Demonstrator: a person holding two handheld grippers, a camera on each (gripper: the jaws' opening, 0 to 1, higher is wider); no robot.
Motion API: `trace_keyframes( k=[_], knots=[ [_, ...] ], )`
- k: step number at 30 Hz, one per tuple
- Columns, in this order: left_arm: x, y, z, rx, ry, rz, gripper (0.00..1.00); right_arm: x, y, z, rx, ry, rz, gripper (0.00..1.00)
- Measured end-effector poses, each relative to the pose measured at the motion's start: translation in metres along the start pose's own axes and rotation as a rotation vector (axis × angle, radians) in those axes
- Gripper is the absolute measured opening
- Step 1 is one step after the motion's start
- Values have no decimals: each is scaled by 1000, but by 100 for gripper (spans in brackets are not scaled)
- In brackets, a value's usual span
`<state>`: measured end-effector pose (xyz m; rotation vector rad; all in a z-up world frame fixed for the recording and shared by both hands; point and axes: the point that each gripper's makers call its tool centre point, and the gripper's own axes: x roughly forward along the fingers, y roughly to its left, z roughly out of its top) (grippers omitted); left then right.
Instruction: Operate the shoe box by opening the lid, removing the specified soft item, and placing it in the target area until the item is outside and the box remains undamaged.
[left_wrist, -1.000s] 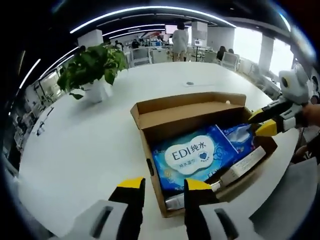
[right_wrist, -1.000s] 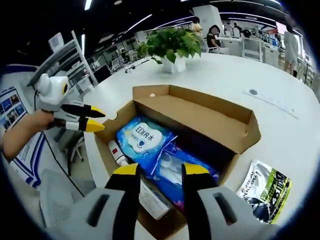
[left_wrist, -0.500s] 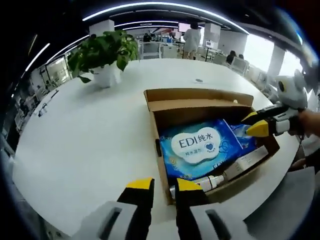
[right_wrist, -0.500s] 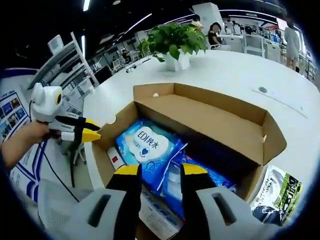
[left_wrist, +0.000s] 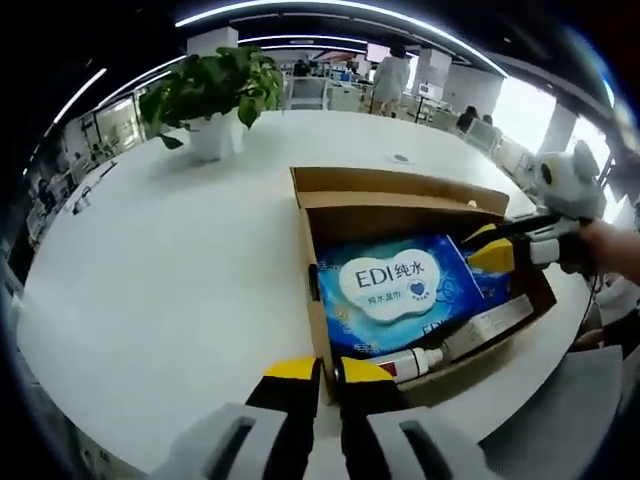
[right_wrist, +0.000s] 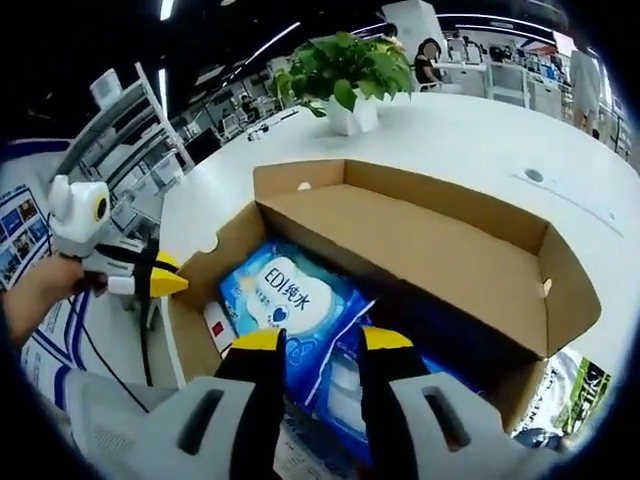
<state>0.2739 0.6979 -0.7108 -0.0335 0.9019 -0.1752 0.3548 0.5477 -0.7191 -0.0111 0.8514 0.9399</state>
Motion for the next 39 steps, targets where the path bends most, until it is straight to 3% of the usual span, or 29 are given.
trace_keyframes(
  k=[6, 16, 21, 23, 24, 39],
  knots=[
    [0, 0, 0, -5, -7, 4, 6, 10, -2, -5, -3, 42, -10, 25],
    [1, 2, 0, -30, -30, 3, 6, 22, -3, -2, 15, 48, -4, 23],
    [1, 2, 0, -49, -37, -5, 6, 29, -11, -6, 5, 66, -40, 14],
    [2, 2, 0, -52, -38, -5, 6, 28, -19, -5, -60, 67, -80, 7],
    [2, 2, 0, -51, -38, -5, 6, 28, -14, -6, -48, 66, -53, 7],
    [2, 1, 0, -53, -41, -3, 6, 6, -1, 4, -92, 24, -66, 0]
  ],
)
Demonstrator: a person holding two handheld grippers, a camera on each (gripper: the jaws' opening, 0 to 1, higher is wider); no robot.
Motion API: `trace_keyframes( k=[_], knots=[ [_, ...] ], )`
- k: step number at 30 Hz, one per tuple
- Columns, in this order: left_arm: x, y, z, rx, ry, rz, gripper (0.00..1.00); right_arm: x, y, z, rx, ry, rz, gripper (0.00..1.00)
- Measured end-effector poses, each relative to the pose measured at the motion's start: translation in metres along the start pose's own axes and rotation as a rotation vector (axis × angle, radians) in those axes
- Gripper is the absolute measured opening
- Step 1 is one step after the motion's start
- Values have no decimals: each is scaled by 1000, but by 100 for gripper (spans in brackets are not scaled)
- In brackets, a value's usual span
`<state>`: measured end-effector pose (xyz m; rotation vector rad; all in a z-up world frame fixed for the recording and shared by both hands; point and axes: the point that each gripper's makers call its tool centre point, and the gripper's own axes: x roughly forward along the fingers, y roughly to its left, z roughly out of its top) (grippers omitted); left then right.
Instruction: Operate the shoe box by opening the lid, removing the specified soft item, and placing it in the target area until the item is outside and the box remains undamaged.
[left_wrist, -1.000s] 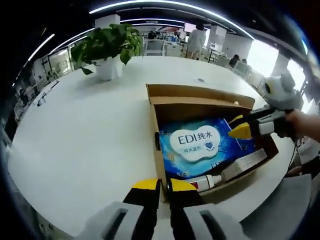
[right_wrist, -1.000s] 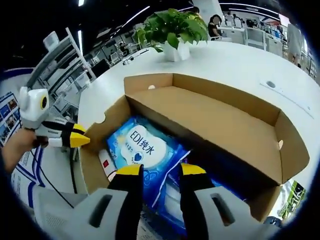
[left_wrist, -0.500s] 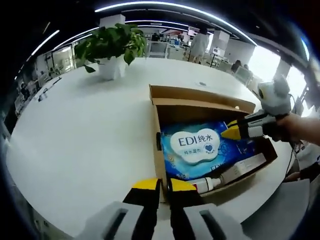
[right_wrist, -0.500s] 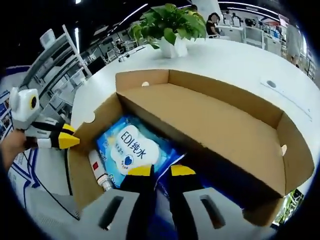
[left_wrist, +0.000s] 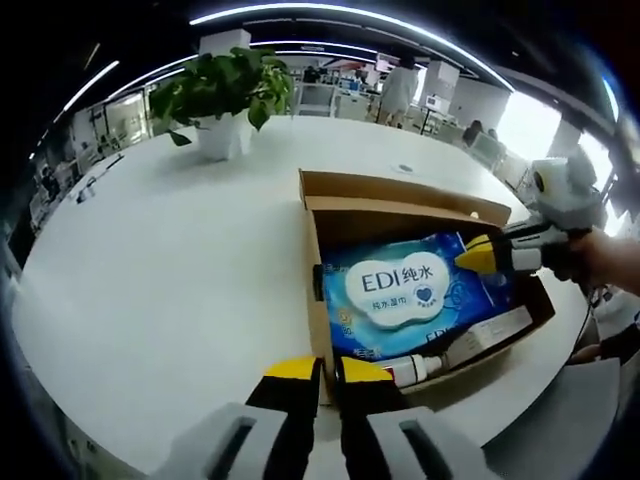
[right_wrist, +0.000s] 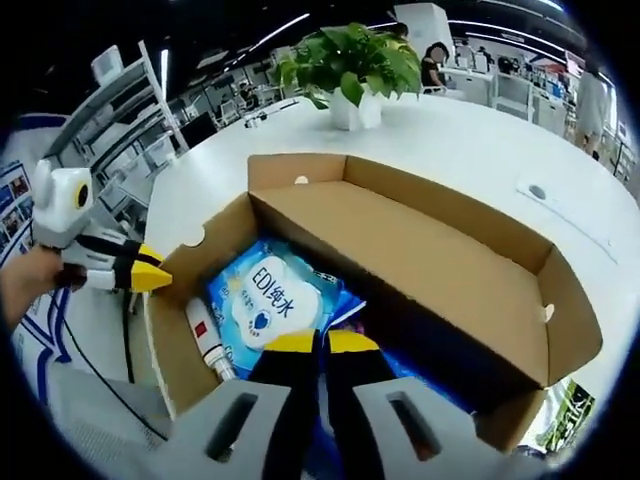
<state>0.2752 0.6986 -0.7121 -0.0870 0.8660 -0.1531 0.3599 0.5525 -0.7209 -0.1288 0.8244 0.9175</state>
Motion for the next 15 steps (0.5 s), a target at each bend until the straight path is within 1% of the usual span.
trace_keyframes(
  k=[6, 15],
  knots=[
    [0, 0, 0, 5, 0, -3, 7, -13, 0, 6, -7, -25, -11, 0],
    [0, -1, -1, 33, 35, -6, 7, -31, -9, 6, -6, -36, -43, 0]
  ],
)
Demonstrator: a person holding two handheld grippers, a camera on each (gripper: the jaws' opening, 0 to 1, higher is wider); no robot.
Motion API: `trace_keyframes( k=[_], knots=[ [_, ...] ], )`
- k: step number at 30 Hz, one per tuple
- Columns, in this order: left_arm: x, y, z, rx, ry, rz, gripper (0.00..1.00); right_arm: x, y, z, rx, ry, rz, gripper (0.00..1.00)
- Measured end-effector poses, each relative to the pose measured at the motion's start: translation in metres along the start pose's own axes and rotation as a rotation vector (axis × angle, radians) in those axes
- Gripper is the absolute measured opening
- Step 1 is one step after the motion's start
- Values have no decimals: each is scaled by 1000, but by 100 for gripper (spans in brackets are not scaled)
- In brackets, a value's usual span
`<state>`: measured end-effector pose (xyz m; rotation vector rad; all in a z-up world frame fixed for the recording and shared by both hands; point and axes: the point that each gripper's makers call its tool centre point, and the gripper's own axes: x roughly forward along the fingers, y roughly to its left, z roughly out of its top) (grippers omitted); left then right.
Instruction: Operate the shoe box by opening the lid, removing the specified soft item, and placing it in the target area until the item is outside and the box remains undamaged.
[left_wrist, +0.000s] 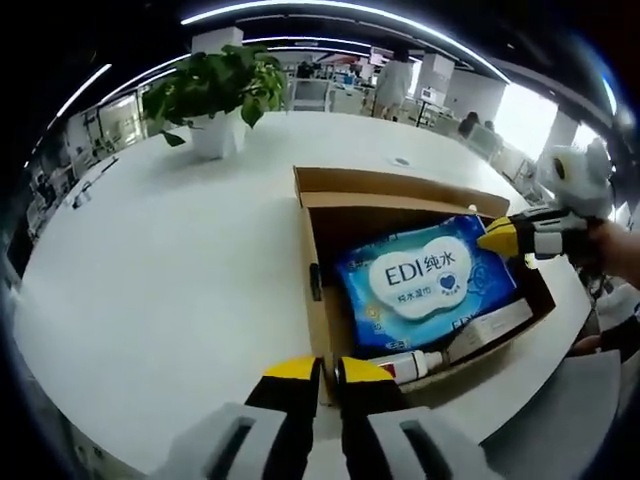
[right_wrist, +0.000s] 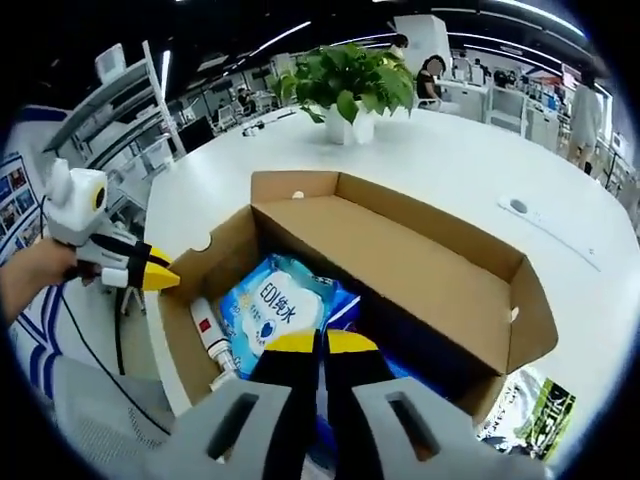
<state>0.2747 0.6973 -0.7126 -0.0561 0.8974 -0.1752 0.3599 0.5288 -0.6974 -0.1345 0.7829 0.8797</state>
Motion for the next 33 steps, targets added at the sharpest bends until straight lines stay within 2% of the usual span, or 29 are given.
trace_keyframes(
  k=[10, 13, 24, 29, 33],
  knots=[
    [-2, -3, 3, 44, 38, -6, 9, -11, -10, -15, -7, 23, -28, 0],
    [-6, -5, 7, 54, 30, -7, 14, -11, -12, -17, 2, 26, -34, 0],
    [-17, -20, 29, 121, -17, -17, 20, -9, -25, -32, 34, 53, -48, 0],
    [-15, -28, 42, 174, -42, -32, 21, -9, -27, -35, 40, 59, -46, 0],
    [-4, -38, 47, 190, -32, -75, 21, -9, -27, -36, 43, 60, -46, 0]
  ],
)
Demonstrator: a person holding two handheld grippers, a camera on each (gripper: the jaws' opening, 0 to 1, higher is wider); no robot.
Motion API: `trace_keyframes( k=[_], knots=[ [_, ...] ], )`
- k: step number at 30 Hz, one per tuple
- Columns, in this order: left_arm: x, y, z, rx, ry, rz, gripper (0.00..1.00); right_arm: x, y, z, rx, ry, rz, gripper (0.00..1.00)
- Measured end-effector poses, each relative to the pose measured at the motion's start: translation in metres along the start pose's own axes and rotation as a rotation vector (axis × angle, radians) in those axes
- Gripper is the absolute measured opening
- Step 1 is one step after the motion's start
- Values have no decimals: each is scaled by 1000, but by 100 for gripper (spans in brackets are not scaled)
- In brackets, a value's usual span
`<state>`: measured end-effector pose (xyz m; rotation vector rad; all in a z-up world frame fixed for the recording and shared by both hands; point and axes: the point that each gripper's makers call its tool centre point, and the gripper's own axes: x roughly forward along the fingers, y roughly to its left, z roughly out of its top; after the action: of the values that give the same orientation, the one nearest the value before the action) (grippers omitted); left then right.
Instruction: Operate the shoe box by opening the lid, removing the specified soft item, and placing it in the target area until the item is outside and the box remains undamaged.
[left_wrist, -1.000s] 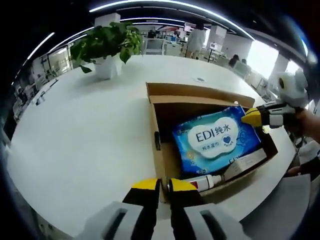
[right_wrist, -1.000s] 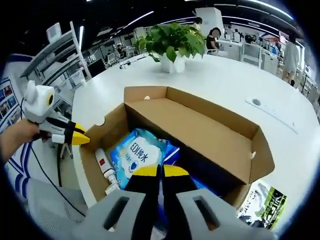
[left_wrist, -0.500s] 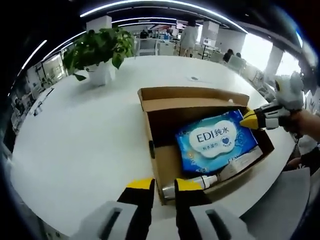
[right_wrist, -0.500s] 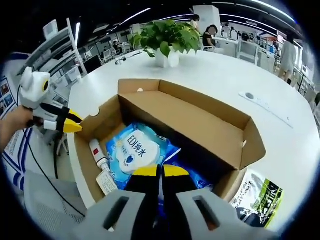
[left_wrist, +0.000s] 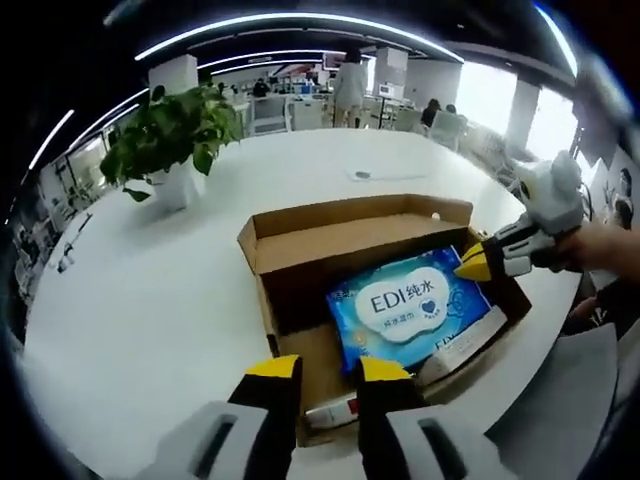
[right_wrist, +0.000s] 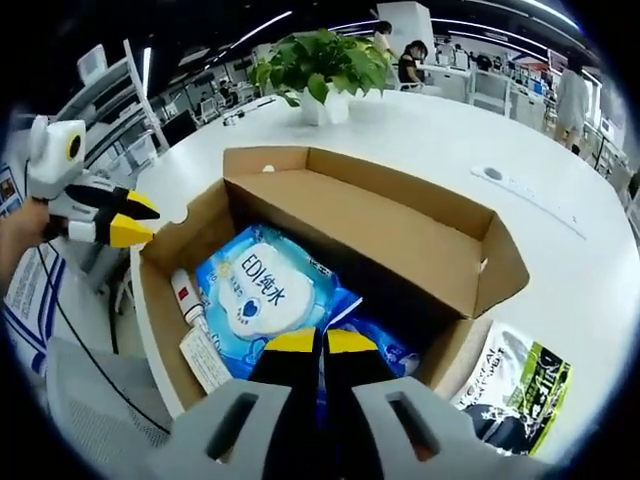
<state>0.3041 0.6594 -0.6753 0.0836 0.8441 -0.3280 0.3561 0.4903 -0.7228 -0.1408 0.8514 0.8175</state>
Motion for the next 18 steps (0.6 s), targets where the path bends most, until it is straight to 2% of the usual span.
trace_keyframes(
  k=[5, 11, 18],
  knots=[
    [21, -4, -3, 32, 46, -43, 24, 0, -1, -1, -5, 4, 0, 0],
    [43, -10, -14, 65, 142, -101, 27, 0, -1, -2, -1, 4, 1, 0],
    [61, -11, -29, 91, 229, -114, 27, -1, 0, -4, 2, 3, 2, 0]
  ],
)
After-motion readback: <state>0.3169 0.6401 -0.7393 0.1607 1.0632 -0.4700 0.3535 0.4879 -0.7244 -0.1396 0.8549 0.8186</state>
